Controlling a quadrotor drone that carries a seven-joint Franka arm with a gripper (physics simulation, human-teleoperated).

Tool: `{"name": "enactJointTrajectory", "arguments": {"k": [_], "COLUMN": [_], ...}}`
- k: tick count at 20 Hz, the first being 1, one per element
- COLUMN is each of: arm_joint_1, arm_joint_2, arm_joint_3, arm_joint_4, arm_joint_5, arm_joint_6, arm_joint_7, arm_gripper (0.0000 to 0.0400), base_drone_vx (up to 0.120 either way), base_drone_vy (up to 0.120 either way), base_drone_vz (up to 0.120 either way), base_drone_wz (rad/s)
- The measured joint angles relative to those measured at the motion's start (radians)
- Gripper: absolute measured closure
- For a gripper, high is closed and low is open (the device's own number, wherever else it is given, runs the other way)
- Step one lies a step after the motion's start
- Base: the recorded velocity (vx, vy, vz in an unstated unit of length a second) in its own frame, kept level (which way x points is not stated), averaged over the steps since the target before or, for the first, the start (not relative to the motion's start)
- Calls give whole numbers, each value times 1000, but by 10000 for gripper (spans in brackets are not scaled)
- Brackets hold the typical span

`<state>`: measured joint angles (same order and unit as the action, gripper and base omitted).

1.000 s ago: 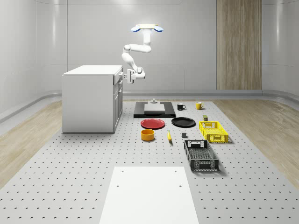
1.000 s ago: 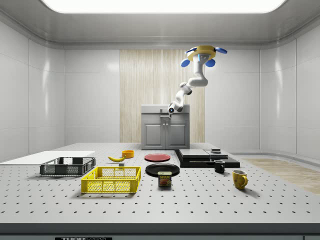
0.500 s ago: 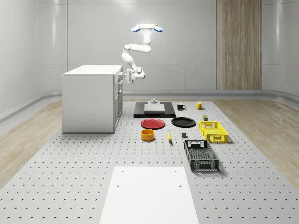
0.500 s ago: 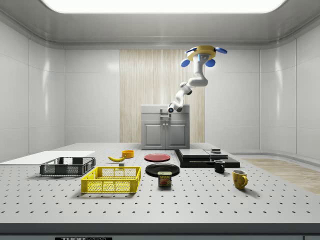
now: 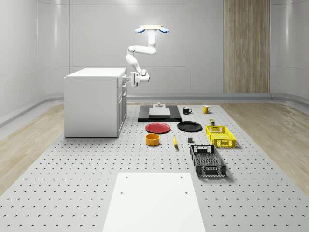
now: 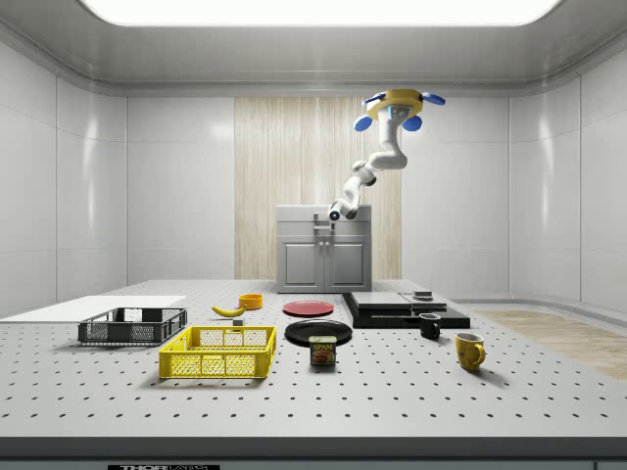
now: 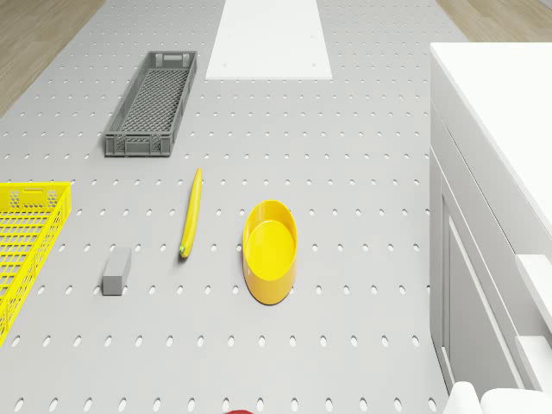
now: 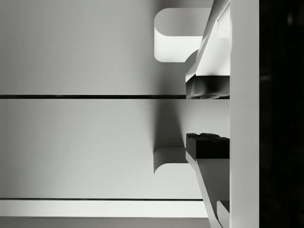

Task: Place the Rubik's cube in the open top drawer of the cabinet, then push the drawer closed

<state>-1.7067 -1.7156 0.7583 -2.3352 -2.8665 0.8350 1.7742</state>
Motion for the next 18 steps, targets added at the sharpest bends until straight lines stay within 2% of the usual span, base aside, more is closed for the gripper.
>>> {"name": "enactJointTrajectory", "arguments": {"k": [18], "arm_joint_1": [-12], "arm_joint_2": [-3], "arm_joint_3": [-19], "arm_joint_4": [7], "arm_joint_5": [12], "arm_joint_6": [7], "arm_joint_7": [25], "arm_gripper": [295], "base_drone_vx": [0], "base_drone_vy": [0], "base_drone_vz": [0], "base_drone_wz": [0]}}
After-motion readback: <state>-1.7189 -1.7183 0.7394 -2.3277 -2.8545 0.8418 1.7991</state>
